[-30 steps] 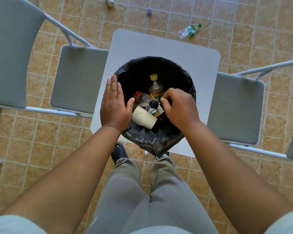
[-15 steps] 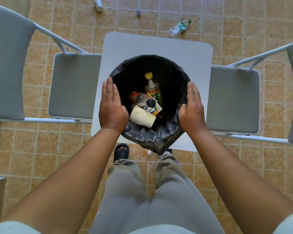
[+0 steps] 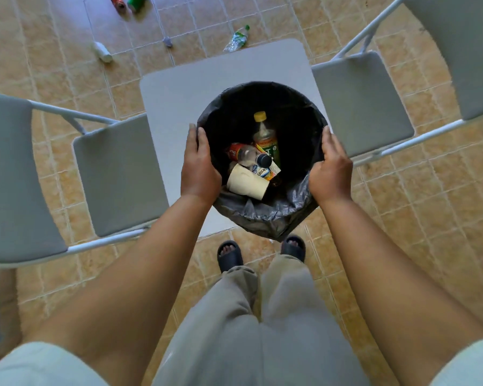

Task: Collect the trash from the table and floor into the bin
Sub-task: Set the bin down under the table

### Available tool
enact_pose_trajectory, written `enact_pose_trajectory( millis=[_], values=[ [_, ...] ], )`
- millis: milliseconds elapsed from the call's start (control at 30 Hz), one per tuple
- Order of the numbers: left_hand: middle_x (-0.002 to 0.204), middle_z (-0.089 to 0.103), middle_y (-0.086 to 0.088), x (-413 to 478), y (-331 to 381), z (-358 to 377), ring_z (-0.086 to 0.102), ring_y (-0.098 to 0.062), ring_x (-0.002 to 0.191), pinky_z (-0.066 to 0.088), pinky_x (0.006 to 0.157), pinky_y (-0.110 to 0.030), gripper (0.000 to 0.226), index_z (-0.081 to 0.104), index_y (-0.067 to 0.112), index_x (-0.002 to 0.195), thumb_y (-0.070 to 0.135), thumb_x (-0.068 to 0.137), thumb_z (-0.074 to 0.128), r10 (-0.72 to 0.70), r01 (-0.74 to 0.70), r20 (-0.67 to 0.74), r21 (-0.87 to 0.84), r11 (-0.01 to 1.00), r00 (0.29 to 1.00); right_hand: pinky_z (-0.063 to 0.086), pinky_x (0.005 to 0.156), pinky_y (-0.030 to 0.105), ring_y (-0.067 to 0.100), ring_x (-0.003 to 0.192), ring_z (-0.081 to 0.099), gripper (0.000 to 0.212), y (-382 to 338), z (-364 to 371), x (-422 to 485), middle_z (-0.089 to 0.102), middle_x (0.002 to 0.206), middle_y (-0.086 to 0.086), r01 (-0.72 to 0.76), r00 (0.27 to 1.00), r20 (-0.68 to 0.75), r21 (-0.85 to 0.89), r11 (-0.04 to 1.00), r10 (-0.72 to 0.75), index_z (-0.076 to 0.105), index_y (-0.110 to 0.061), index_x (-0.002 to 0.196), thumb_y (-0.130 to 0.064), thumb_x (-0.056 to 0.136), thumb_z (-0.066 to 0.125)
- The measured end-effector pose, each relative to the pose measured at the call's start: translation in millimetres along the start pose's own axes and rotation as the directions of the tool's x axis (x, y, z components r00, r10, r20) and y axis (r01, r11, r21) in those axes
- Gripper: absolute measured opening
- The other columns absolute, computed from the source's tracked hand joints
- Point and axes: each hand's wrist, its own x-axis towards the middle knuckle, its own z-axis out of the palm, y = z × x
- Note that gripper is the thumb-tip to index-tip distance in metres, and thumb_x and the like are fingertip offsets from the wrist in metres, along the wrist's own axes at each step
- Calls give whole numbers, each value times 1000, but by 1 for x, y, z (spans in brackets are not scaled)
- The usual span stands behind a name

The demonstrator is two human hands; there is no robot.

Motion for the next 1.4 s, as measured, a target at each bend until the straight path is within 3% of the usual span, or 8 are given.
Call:
enact_pose_trajectory(
  millis=[233,400,500,667,900,1067,1233,1400],
  values=[
    [161,14,-11,-68,22,5,22,-24,146,16,107,-11,78,21,0,151,-18,77,39,162,-162,69,4,987,984,9,107,0,27,142,36,71,38,-35,-99,39,152,17,-150,982,-110,30,988,153,41,4,144,21,75,35],
    [161,14,-14,-143,47,28,16,-26,148,3,107,-4,80,22,-3,150,-23,75,43,333,-338,163,5,941,929,16,108,1,26,142,35,68,92,-65,-194,33,156,15,-197,956,-215,43,980,201,42,7,141,25,76,36],
    [160,14,-17,-189,59,47,15,-28,148,7,112,-13,80,22,-6,149,-24,73,42,406,-417,241,-3,909,882,18,107,1,27,140,39,66,127,-79,-255,37,153,16,-269,930,-242,67,961,277,44,8,140,26,77,38],
    [160,12,-19,-257,60,89,14,-32,148,10,113,-19,80,22,-6,148,-22,73,43,454,-485,382,-18,874,805,38,109,29,27,141,38,66,181,-80,-342,34,155,13,-364,893,-256,76,928,371,42,5,142,25,79,39],
    [163,-5,-6,-312,9,179,9,-27,149,34,111,-34,90,10,5,154,-16,76,49,439,-568,606,25,823,663,44,105,39,29,138,42,65,254,-10,-425,38,153,13,-526,809,-251,93,845,531,45,6,140,25,78,40],
    [162,-8,-6,-321,-45,250,0,-25,150,23,118,-40,91,8,6,153,-14,77,52,448,-616,672,14,788,589,42,101,32,32,132,50,63,307,64,-446,43,150,15,-573,782,-238,90,815,576,51,8,135,26,76,44],
    [162,-4,-10,-301,-68,314,-3,-24,150,16,120,-38,88,10,2,153,-16,76,50,497,-618,643,-46,785,583,45,103,45,26,133,46,62,357,115,-427,42,149,14,-539,801,-237,113,835,549,50,7,136,25,77,45],
    [162,8,-12,-244,-70,404,15,-29,148,21,118,-32,77,19,1,152,-7,81,48,556,-617,548,-89,782,625,33,112,32,18,136,40,58,425,166,-367,41,151,12,-490,806,-321,106,865,497,49,5,137,19,82,44]
  ],
)
